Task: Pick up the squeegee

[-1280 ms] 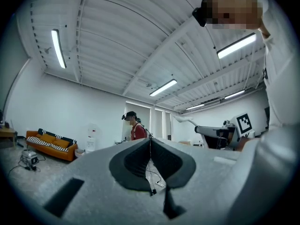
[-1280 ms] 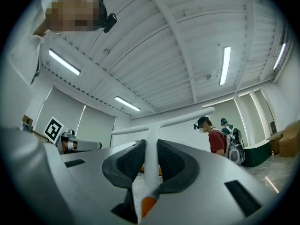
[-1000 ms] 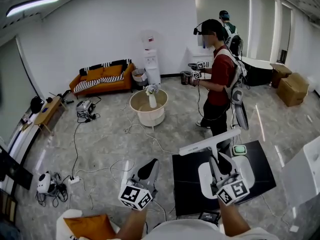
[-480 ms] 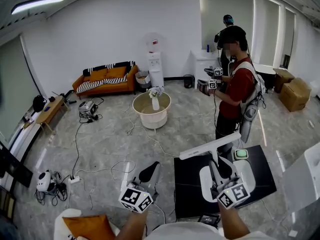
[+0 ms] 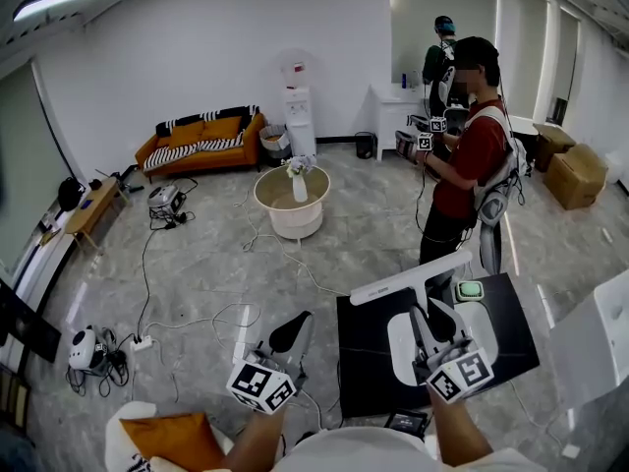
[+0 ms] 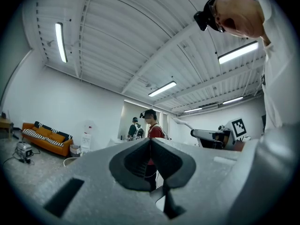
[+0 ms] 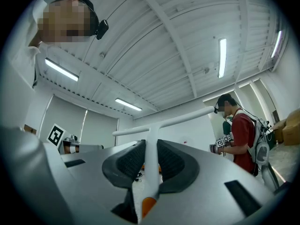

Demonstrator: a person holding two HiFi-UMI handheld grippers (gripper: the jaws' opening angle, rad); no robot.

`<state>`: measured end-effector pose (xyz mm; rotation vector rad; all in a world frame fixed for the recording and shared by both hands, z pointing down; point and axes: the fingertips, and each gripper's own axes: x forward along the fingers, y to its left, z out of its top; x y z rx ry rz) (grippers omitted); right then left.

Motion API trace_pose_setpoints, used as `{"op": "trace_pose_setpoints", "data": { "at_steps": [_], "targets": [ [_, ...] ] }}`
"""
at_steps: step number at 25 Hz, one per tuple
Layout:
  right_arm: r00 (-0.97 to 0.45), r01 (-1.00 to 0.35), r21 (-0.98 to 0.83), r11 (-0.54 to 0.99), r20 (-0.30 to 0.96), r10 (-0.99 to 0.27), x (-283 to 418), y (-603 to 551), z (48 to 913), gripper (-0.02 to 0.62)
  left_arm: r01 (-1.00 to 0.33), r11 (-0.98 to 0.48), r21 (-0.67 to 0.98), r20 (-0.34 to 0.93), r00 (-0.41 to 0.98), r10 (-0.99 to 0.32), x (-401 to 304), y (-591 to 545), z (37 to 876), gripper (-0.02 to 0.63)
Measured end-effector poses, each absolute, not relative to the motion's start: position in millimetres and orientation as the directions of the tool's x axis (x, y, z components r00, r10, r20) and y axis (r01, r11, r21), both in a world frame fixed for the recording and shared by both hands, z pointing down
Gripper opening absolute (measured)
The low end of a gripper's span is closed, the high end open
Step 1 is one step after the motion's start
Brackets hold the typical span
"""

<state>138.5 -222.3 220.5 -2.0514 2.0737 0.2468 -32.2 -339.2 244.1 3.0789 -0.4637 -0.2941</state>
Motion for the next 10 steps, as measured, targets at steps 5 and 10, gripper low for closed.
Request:
{"op": "trace_pose_setpoints", "data": {
  "at_steps": [5, 10],
  "targets": [
    [-0.017, -0.998, -0.054, 0.032, -0.258, -0.966, 135.2, -223.7, 223.5, 0.083, -0.269, -0.962, 0.051, -0.182, 0.945, -0.273, -30.7, -335.7, 243.4, 0.017],
    [-0.029, -0.997, -0.063, 0.046, -0.25, -0.968, 129.7, -221.9, 225.8, 0.083, -0.251, -0.966, 0.059, -0.174, 0.951, -0.257, -28.9, -330.2, 244.0, 0.017]
  ]
}}
